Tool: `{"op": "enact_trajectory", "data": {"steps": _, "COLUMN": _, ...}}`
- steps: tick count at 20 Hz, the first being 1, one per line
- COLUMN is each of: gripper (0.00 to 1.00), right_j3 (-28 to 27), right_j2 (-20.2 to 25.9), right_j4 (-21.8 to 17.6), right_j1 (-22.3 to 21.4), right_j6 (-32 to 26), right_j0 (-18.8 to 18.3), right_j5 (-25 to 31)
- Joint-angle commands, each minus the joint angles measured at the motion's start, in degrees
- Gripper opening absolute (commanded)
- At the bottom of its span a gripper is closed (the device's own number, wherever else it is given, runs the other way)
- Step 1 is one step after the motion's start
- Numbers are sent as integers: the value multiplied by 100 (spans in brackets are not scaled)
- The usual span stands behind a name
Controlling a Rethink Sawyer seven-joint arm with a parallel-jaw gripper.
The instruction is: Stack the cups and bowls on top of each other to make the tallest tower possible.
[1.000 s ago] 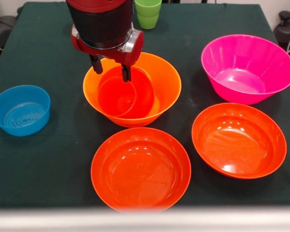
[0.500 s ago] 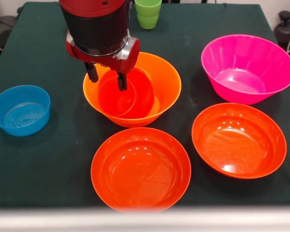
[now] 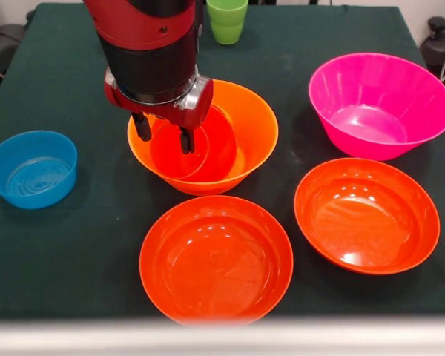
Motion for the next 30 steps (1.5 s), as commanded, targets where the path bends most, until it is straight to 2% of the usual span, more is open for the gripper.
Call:
{"op": "enact_trajectory", "data": {"steps": 1, "gripper": 100, "right_j3": 699, "right_j2": 160, "right_j4": -68, "right_j1": 134, "right_j6": 217, "right_j0": 100, "right_j5": -518}}
{"op": "enact_trajectory", "data": {"steps": 4, "gripper": 100, "right_j3": 850, "right_j2": 120, "right_j4": -75, "right_j1": 121, "right_j6": 223, "right_j0": 102, "right_j5": -615}}
{"op": "enact_trajectory", "data": {"steps": 13, "gripper": 100, "right_j3": 999, "right_j2": 75, "right_j4": -20, "right_j1": 128, "right_j6": 118, "right_j0": 114, "right_j5": -356}}
{"op": "enact_trajectory", "data": {"steps": 19, "gripper": 100, "right_j3": 1105, "right_j2": 64, "right_j4": -22, "right_j1": 143, "right_j6": 157, "right_j0": 130, "right_j5": -453}}
{"op": "enact_trajectory", "data": {"steps": 30, "gripper": 100, "right_j3": 1328, "right_j2": 155, "right_j4": 150, "right_j1": -87, "right_j6": 100, "right_j0": 112, "right_j5": -282}}
